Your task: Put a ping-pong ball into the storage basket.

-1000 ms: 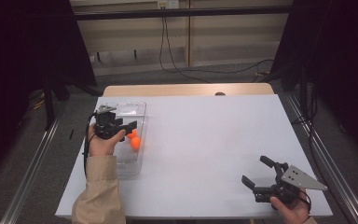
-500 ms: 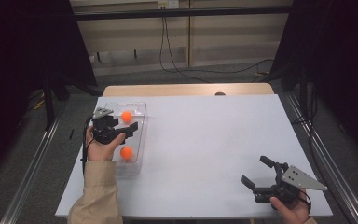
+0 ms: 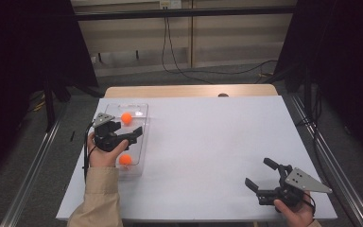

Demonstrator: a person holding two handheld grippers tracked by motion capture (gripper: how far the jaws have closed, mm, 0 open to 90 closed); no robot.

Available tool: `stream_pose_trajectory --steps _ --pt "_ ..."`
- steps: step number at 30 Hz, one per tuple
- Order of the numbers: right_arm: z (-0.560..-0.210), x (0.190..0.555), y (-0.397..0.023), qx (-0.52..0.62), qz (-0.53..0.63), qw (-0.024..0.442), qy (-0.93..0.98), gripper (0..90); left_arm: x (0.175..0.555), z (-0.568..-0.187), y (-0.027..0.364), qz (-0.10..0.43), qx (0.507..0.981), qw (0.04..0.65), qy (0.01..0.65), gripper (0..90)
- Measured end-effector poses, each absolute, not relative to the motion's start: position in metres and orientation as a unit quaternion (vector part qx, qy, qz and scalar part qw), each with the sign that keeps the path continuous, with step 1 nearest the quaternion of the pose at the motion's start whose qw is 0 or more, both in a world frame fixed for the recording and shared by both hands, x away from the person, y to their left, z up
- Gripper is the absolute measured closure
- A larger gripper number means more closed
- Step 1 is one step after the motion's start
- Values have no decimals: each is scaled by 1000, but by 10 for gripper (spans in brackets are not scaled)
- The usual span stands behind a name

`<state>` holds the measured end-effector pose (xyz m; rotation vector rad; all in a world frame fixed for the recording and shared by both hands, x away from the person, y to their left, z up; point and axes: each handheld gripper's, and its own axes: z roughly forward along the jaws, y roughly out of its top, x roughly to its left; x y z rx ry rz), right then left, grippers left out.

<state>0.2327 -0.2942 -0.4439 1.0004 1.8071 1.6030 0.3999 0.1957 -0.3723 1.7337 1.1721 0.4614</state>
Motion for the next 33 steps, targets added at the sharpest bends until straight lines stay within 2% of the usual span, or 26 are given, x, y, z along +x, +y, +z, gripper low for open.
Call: stream_pose_trajectory --steps 6,33 --pt "-444 233 -294 369 592 260 667 17 393 -374 193 187 707 496 469 72" --pt "-443 232 -294 369 594 262 665 17 370 -390 188 208 712 499 449 52"
